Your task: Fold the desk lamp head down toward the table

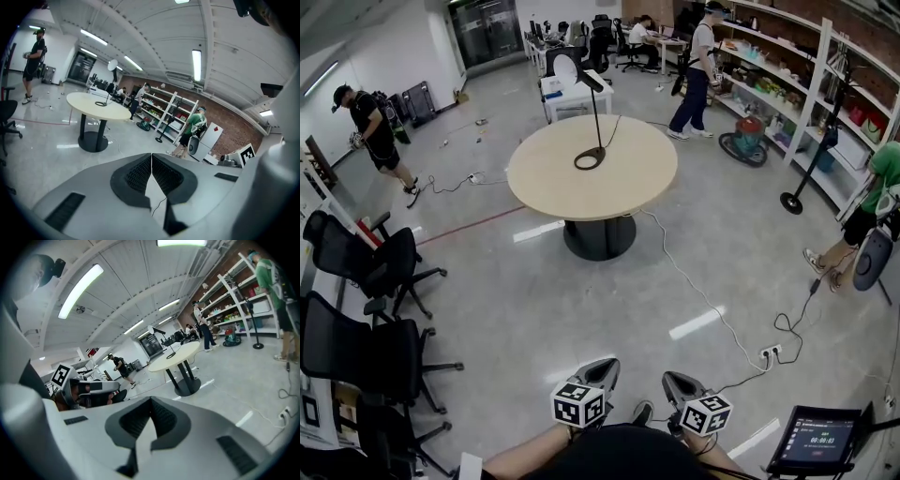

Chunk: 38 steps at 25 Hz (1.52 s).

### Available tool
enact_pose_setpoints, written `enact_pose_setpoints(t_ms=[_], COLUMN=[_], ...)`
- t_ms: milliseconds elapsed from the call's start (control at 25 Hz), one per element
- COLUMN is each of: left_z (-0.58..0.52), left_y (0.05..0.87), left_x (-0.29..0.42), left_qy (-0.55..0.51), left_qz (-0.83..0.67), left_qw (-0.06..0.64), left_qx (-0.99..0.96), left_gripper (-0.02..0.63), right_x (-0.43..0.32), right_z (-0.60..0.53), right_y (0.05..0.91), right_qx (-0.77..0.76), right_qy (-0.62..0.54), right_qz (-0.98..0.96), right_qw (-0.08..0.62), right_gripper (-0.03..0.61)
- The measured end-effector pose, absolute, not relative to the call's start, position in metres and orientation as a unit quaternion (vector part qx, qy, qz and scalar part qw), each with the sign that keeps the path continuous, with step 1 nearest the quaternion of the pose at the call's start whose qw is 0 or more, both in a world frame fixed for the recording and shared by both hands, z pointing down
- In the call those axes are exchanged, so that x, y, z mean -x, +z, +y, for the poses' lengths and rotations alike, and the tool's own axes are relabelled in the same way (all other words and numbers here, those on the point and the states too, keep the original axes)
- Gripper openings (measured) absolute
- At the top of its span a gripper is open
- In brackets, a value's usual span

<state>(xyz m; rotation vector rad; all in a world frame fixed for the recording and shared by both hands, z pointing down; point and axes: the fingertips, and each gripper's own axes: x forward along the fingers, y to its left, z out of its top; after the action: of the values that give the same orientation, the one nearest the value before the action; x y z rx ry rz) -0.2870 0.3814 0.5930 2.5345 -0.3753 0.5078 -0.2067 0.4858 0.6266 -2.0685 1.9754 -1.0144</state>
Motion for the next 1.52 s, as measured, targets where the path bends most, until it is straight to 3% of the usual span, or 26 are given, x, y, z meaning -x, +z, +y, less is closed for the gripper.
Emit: enact_pose_setpoints(t_ms=[280,520,960,1520], left_z=[0.362,0.32,0.202,0.082], left_y=[0.585,0.598,0.589,0.589], left_x=[0.234,0.221,0.138,0.095], left_qy=[0.175,0.178,0.164,0.14], left_qz=[-0.173,-0.203,-0.161,-0.138], left_qw=[0.259,0.279,0.28,0.292], left_qx=[-0.934,-0.922,-0.932,-0.936], left_gripper=[0.006,0.006,0.006,0.006], right_x=[0.135,0.116,0.039,0.003], right_z=[0.462,0.42,0.314,0.203], right_y=[0.626,0.641,0.631,0.633], right_qx=[0.671,0.653,0.69,0.697], right_qy=[-0.33,-0.349,-0.333,-0.329], right_qz=[0.662,0.672,0.642,0.637], right_qw=[0.041,0.031,0.027,0.031], right_gripper=[-0.005,-0.005,-0.005,-0.005])
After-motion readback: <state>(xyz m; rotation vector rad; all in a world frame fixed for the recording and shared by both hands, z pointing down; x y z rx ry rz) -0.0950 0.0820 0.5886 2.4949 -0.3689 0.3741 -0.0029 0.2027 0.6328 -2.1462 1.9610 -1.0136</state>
